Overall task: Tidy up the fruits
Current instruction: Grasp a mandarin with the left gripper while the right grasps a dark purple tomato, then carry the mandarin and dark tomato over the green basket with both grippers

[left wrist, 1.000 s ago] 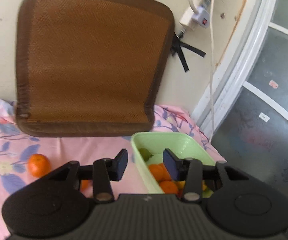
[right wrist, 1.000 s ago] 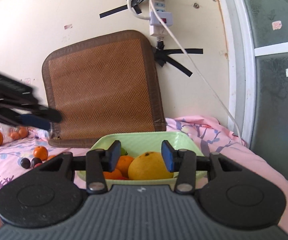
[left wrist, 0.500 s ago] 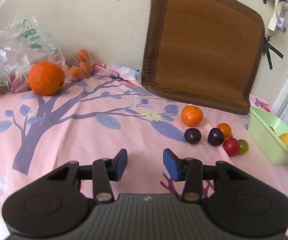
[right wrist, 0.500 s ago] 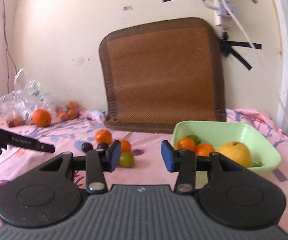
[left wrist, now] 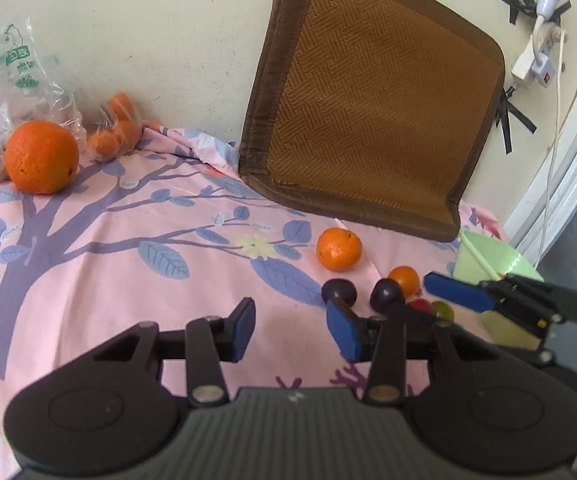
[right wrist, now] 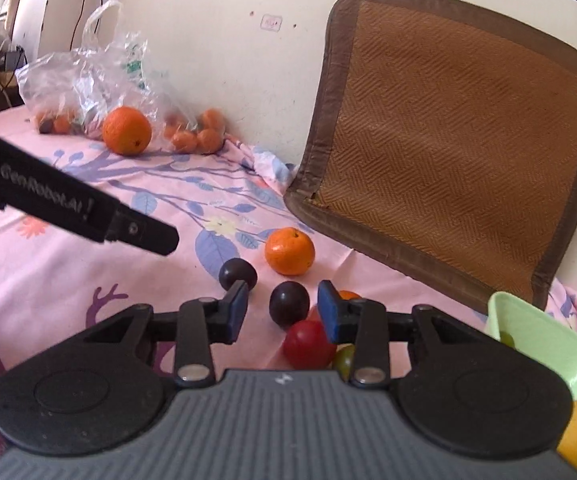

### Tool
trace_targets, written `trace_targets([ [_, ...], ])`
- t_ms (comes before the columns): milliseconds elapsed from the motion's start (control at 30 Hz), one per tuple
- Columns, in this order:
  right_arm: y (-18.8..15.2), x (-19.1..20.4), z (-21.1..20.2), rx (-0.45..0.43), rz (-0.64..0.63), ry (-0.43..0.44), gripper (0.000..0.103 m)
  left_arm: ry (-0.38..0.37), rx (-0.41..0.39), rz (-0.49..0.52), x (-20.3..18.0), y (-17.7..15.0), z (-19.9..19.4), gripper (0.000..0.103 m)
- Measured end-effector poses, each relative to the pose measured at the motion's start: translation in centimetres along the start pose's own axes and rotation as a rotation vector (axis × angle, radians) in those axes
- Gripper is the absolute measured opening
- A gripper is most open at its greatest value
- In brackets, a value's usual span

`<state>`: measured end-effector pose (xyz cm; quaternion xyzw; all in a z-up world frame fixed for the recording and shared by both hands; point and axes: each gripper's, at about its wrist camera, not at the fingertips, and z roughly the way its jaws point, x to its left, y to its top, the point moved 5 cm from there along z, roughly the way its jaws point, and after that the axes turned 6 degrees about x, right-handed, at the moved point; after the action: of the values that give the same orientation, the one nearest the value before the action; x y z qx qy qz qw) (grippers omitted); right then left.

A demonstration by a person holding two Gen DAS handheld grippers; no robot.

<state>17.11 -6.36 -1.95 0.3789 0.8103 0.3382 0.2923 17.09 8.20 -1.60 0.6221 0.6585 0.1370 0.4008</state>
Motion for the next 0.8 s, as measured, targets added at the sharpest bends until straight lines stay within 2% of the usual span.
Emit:
trace_targets([
  [100,-0.1,0.5,1.7,0.045,-0.040,-0.014,0.039,-0.005,-0.010,-0.023,0.4,0.2,0.2,0.040],
  [167,0.1,0.6,1.3,0.026,-0.068,-0.042,0.027,-0.010,0.016,-0.026,0.6,0.0,0.8,0.040],
  [200,0.0,0.7,1.0,0.018,-0.071,-0.045,0.027,-0.010,0.025,-0.020,0.5,-0.1,1.0,0.040],
  [367,-0.6,-0.1,-3.2,-0.115,0.004,-0.068,0.027,-0.008,0.042,0.061,-1.6,1.0,1.8,0.040],
  [433,-1.4,-0.7,-5.1,-0.138,0.046,-0.060,0.027,-0.005,0.041,0.103,-2.7,2.0,2.5,0.041],
  [500,-2.4,-1.1,-6.3,-0.136,0.081,-0.047,0.027,-0.001,0.046,0.136,-3.6,3.4,3.7,0.054],
  [567,-3.6,-1.4,-7.0,-0.111,0.112,-0.035,0.027,0.019,0.061,0.179,-4.5,4.5,5.4,0.056],
  [633,-4.7,-1.7,-7.3,-0.086,0.138,-0.023,0.027,0.072,0.075,0.234,-5.3,5.2,7.3,0.056],
  [667,-5.1,-1.9,-7.4,-0.075,0.149,-0.017,0.027,0.099,0.084,0.255,-5.6,5.4,8.2,0.056],
  [700,-5.4,-2.0,-7.2,-0.062,0.158,-0.012,0.027,0.122,0.097,0.264,-5.7,5.4,9.1,0.052],
  [733,-5.6,-2.1,-7.1,-0.049,0.163,-0.008,0.027,0.128,0.118,0.262,-5.6,5.4,9.8,0.050],
  [767,-5.9,-2.2,-6.9,-0.038,0.165,-0.006,0.027,0.116,0.138,0.248,-5.6,5.2,10.4,0.039],
  [800,-6.0,-2.2,-6.6,-0.025,0.166,-0.007,0.028,0.113,0.143,0.232,-5.6,5.1,10.6,0.040],
])
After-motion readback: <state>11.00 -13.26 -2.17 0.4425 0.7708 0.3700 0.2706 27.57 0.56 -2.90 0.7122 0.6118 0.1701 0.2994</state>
